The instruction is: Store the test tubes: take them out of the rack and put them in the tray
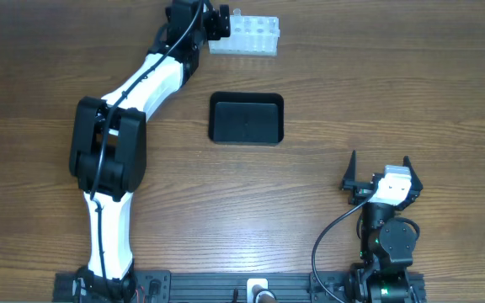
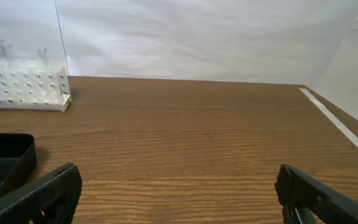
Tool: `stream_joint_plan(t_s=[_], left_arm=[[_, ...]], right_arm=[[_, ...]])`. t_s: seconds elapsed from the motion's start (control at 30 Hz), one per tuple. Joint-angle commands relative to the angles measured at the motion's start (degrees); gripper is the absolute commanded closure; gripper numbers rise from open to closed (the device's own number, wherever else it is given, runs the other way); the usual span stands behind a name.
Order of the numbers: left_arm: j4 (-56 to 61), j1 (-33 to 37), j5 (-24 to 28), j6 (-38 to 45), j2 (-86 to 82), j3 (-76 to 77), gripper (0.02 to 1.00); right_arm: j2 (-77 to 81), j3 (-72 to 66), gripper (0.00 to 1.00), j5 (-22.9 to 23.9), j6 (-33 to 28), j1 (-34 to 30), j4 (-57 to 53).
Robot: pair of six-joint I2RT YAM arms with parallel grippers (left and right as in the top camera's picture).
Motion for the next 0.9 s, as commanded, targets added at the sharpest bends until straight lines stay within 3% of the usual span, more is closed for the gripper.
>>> stream_joint_plan(t_s=[0.03,0.3,0.57,0.9], left_arm=[[0.66,0.13,-1.16,-0.61,1.38,1.29,0.117],[0.74,-0.33,-1.38,-0.35,1.66,1.29,0.242],[1.77,-1.20,-2.19,-0.20,2.64,1.29,0.283],[2.82,-1.62,-2.19,-0.17,3.52,1.29,0.446]], right_arm=[[-0.52,-0.33,0.009,0.70,-0.28,-0.42,-0.09],[-0.52,-0.33,0.009,0.70,-0.28,-0.42,-0.09],[-0.52,-0.33,0.009,0.70,-0.28,-0.42,-0.09],[-0.52,-0.33,0.009,0.70,-0.28,-0.42,-0.09]])
